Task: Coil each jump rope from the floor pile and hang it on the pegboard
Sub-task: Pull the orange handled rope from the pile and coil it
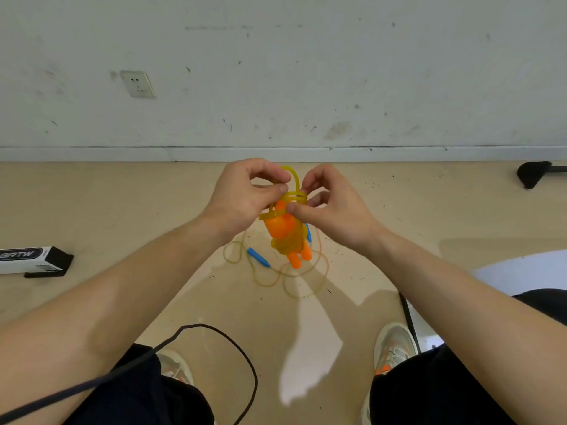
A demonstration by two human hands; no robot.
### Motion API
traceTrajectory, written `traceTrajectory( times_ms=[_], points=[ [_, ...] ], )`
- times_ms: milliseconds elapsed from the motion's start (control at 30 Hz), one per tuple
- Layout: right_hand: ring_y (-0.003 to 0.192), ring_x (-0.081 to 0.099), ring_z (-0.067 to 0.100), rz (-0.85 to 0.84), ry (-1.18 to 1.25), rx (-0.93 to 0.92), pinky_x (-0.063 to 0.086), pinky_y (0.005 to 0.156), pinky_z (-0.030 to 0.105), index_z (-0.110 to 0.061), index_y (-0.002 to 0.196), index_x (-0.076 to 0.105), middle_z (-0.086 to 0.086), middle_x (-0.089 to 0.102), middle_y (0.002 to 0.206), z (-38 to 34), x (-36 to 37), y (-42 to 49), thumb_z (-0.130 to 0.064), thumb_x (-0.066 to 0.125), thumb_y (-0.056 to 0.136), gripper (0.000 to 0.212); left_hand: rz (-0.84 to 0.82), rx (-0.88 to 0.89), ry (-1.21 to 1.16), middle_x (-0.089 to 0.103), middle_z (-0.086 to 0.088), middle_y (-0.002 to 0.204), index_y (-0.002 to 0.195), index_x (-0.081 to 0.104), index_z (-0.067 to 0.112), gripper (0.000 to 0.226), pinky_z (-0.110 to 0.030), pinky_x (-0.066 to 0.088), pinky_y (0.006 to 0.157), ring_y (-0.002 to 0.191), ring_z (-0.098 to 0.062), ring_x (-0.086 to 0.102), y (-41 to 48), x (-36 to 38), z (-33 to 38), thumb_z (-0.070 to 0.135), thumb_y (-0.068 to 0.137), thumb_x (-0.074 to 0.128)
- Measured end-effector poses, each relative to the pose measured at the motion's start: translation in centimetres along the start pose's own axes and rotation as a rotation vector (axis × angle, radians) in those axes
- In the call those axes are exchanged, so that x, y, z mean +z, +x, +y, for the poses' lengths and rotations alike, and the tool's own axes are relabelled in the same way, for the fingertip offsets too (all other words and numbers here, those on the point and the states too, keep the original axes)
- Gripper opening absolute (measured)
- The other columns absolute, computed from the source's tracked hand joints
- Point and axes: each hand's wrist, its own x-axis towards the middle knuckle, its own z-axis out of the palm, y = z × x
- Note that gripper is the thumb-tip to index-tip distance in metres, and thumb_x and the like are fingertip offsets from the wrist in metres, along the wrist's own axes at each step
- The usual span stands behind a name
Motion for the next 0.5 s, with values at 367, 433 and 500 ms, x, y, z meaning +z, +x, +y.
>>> traceTrajectory(
  times_ms=[367,433,500],
  points=[
    [0.07,0.06,0.025,-0.145,0.052,0.178,0.054,0.071,0.045,-0.003,0.086,0.063,0.023,0.064,0.083,0.1,1.3,0.0,-0.032,0.061,0.095,0.031,-0.019,-0.057,0.014,0.065,0.001,0.097,0.112,0.064,0.023,0.02,-0.032,0.061,0.066,0.082,-0.02,0.072,-0.4,0.7,-1.0,0.011,0.096,0.063],
    [0.067,0.056,0.017,-0.173,-0.031,0.213,0.052,0.071,0.045,-0.004,0.08,0.064,0.008,0.058,0.069,0.3,1.2,0.1,-0.031,0.063,0.086,0.028,-0.015,0.013,0.149,0.066,0.006,0.088,0.103,0.072,0.023,0.017,-0.035,0.062,0.071,0.082,-0.016,0.071,-0.4,0.8,-1.2,0.013,0.097,0.06],
    [0.062,0.05,0.014,-0.166,-0.078,0.251,0.047,0.066,0.04,-0.007,0.069,0.061,-0.002,0.052,0.061,0.6,1.2,0.3,-0.029,0.062,0.08,0.025,0.013,0.094,0.264,0.067,0.011,0.081,0.093,0.074,0.025,0.019,-0.035,0.06,0.075,0.079,-0.01,0.068,-0.6,1.3,-1.2,0.013,0.097,0.059]
  ],
)
